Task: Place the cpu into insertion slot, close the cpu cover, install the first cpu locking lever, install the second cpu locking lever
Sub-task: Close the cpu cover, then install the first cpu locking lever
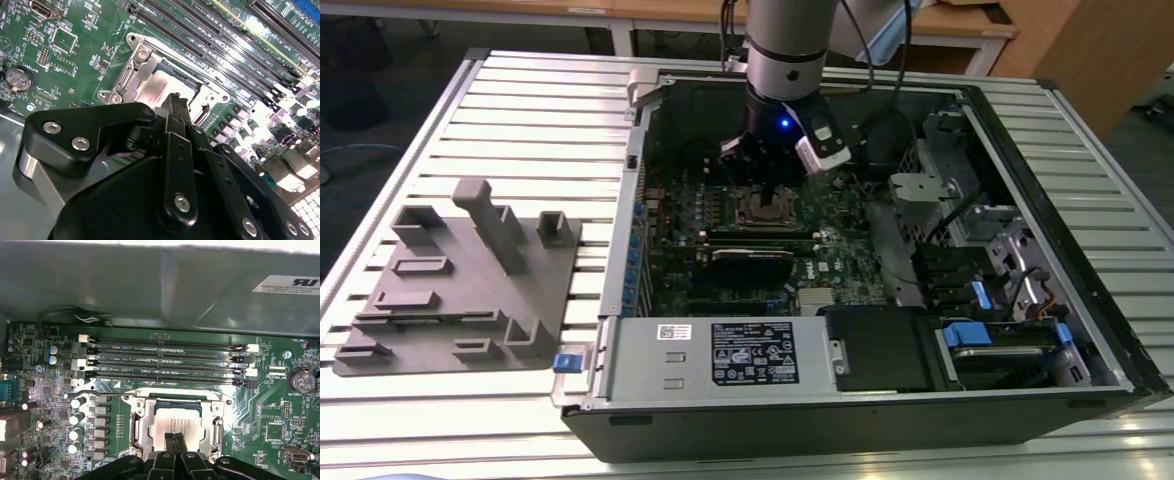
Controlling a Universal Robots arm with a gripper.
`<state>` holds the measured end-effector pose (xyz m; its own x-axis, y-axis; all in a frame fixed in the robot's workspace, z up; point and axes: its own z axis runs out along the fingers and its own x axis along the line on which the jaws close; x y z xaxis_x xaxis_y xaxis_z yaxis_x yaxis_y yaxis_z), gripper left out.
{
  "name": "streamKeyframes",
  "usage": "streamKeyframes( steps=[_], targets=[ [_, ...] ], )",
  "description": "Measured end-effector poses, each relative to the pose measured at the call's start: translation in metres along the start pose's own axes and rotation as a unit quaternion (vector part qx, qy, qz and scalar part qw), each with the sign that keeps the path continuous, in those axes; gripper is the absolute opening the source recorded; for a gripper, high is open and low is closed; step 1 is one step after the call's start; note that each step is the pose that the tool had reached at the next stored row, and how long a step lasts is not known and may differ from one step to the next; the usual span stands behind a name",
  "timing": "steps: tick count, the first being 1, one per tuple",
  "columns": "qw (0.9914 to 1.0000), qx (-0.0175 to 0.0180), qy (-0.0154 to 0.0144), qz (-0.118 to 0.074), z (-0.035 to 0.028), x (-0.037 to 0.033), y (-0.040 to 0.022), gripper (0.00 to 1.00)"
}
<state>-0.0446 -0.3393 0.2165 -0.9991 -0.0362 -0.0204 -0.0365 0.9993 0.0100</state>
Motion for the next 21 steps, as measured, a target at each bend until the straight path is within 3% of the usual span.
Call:
streamKeyframes(
  steps=[21],
  targets=[
    [1.0, -0.0001, -0.0008, 0.0, 0.0001, -0.0014, -0.0001, 0.11]
  ],
)
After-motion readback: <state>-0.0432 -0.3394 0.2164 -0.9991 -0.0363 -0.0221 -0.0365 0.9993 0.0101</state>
